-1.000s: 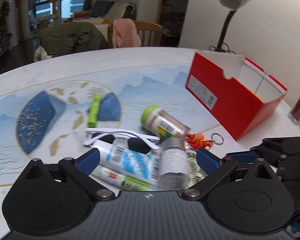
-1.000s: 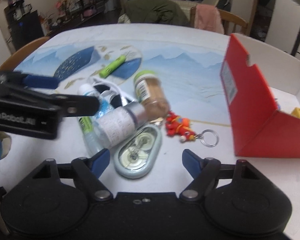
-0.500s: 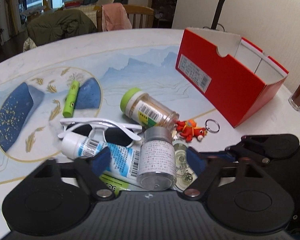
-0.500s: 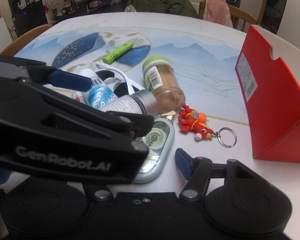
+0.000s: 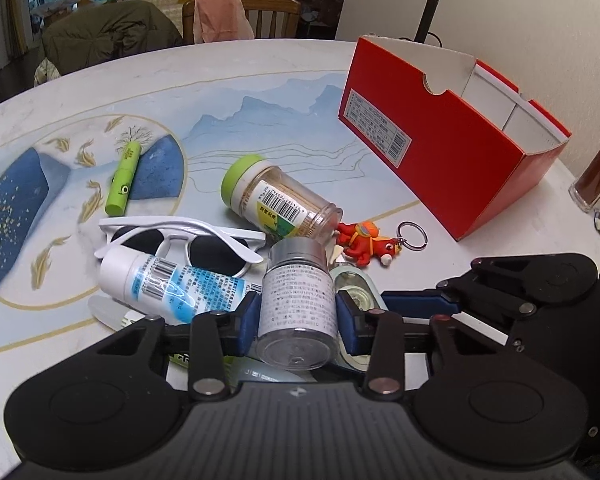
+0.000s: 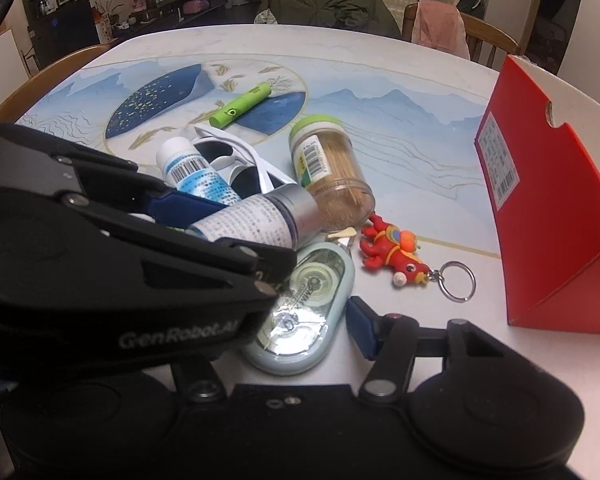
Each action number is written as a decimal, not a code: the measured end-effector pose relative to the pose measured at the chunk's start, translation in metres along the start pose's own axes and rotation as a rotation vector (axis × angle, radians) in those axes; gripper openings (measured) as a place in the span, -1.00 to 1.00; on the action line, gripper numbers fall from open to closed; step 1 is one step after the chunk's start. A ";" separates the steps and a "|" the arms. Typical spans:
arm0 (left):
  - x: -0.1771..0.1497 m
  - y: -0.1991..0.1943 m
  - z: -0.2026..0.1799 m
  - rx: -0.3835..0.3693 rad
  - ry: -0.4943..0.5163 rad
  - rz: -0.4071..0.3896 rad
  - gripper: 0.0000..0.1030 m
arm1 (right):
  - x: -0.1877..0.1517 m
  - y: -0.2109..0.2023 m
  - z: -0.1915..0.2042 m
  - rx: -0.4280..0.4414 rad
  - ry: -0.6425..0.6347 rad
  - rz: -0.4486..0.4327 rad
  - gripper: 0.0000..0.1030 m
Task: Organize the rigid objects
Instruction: 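Grasp the clear silver-capped bottle with the left gripper while the right gripper grasps the blue correction tape, then carry the clear bottle and correction tape with both grippers into the red shoebox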
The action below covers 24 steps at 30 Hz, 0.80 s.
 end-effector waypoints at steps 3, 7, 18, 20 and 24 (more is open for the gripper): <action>0.002 -0.005 0.001 -0.011 -0.024 -0.006 -0.23 | -0.004 -0.006 -0.003 0.007 0.010 -0.005 0.12; 0.004 -0.015 0.001 -0.044 -0.057 -0.011 -0.23 | -0.008 -0.020 -0.007 0.003 0.019 -0.034 0.13; 0.011 -0.049 -0.005 -0.062 -0.119 -0.045 -0.23 | -0.017 -0.071 -0.029 -0.012 0.074 -0.104 0.13; 0.014 -0.056 -0.009 -0.060 -0.118 -0.059 -0.23 | -0.017 -0.080 -0.032 -0.016 0.070 -0.115 0.13; 0.021 -0.067 -0.020 -0.064 -0.102 -0.087 -0.23 | -0.014 -0.099 -0.043 -0.042 0.055 -0.139 0.13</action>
Point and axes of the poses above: each gripper's, at about its wrist camera, not at the fingertips, and y roughly the way its jaws point, z to its left, x to its top, the point moved 2 cm from there along y, roughly the way its jaws point, and after that the axes turned 15 degrees about -y, right-handed, at the moved point
